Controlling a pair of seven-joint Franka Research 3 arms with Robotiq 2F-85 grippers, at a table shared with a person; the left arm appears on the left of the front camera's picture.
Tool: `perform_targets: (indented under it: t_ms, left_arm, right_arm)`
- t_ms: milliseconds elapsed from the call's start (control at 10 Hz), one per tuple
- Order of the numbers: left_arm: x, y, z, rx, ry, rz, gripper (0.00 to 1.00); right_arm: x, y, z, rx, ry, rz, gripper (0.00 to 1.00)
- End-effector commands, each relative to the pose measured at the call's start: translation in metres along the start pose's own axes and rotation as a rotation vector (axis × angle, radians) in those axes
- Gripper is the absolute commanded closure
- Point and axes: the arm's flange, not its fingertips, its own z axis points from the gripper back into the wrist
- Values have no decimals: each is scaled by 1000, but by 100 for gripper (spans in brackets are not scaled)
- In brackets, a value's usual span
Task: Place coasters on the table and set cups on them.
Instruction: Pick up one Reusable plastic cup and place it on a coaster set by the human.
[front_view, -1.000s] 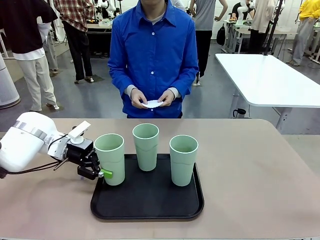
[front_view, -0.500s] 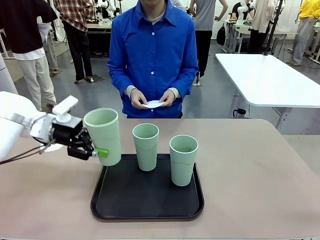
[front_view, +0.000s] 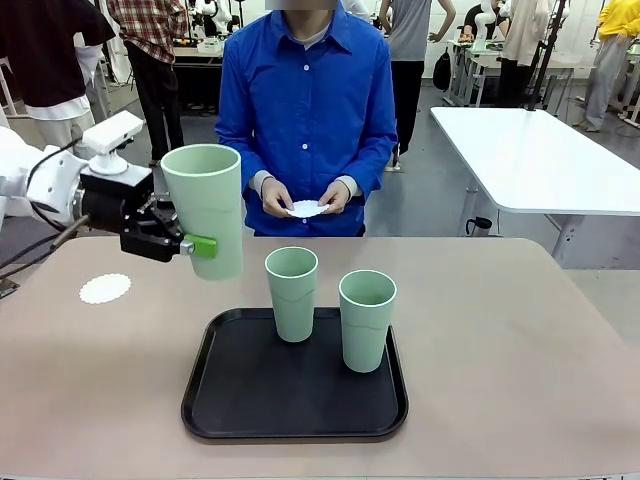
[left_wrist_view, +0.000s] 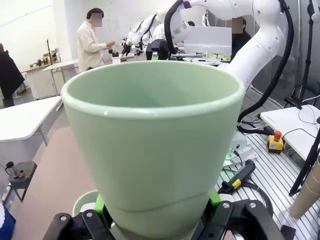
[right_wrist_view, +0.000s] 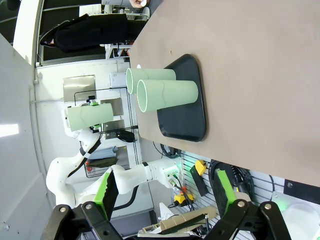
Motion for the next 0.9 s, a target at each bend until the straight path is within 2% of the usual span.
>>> perform_targets:
  t_ms: [0, 300, 400, 600, 800]
  left_arm:
    - [-17, 4, 3, -10, -3, 10, 100]
    - [-17, 4, 3, -10, -3, 10, 100]
    - [-10, 3, 1, 0, 3, 20, 16]
    - [-32, 54, 71, 139, 1, 61, 16]
    - [-36, 71, 169, 343, -59, 83, 16]
  right_arm:
    - [0, 0, 0, 13, -2, 8, 0]
    - [0, 0, 0, 13, -2, 8, 0]
    - [0, 0, 0, 13, -2, 8, 0]
    - [0, 0, 0, 13, -2, 8, 0]
    - [0, 0, 0, 13, -2, 8, 0]
